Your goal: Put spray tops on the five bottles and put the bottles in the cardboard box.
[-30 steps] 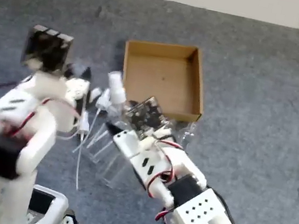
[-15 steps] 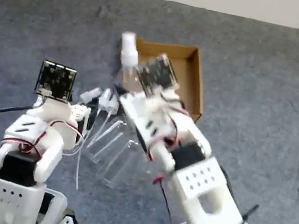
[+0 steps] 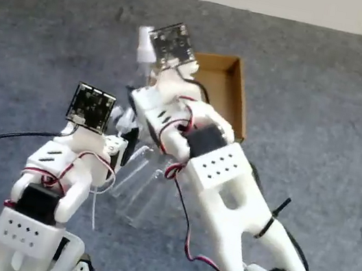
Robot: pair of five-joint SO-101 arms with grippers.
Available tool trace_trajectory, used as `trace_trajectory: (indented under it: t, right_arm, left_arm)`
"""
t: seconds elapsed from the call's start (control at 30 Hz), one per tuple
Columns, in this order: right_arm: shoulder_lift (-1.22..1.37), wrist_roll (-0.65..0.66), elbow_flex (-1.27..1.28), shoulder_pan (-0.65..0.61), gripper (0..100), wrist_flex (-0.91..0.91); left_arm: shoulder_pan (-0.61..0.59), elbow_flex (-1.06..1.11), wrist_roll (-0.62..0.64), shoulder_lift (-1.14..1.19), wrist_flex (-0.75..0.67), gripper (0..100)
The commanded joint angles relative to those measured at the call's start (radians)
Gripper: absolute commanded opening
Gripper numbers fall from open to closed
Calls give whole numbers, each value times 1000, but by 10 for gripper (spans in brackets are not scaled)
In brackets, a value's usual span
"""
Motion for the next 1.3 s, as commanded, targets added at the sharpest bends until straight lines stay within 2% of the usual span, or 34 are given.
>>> trace_trajectory:
  t: [0.0, 0.23, 0.37, 0.57, 0.67, 0.83, 0.97, 1.1, 1.27]
  right_arm:
    - [-127, -14, -68, -19, 4, 73]
    - [-255, -15, -65, -19, 4, 193]
    - [-269, -12, -64, -13, 4, 189]
    - [-225, -17, -38, 15, 4, 7]
    - [-191, -18, -16, 8, 4, -24]
    - [-140, -18, -19, -18, 4, -36]
    - [-120, -18, -21, -19, 4, -36]
    - [-148, -18, -21, -21, 4, -28]
    - [-237, -18, -21, -41, 4, 81]
  left_arm:
    - [-2, 41, -8, -2, -121, 173]
    - [-2, 44, -8, -2, -124, 173]
    - [-2, 38, -8, -13, -120, 172]
    - [5, -88, -2, -117, 112, 173]
    - [7, -93, -2, -200, 167, 181]
    - [7, -62, -2, -254, 166, 266]
    - [7, -53, -2, -252, 161, 267]
    - [-1, 22, -3, -252, 51, 266]
    - [-2, 85, -6, -252, -52, 266]
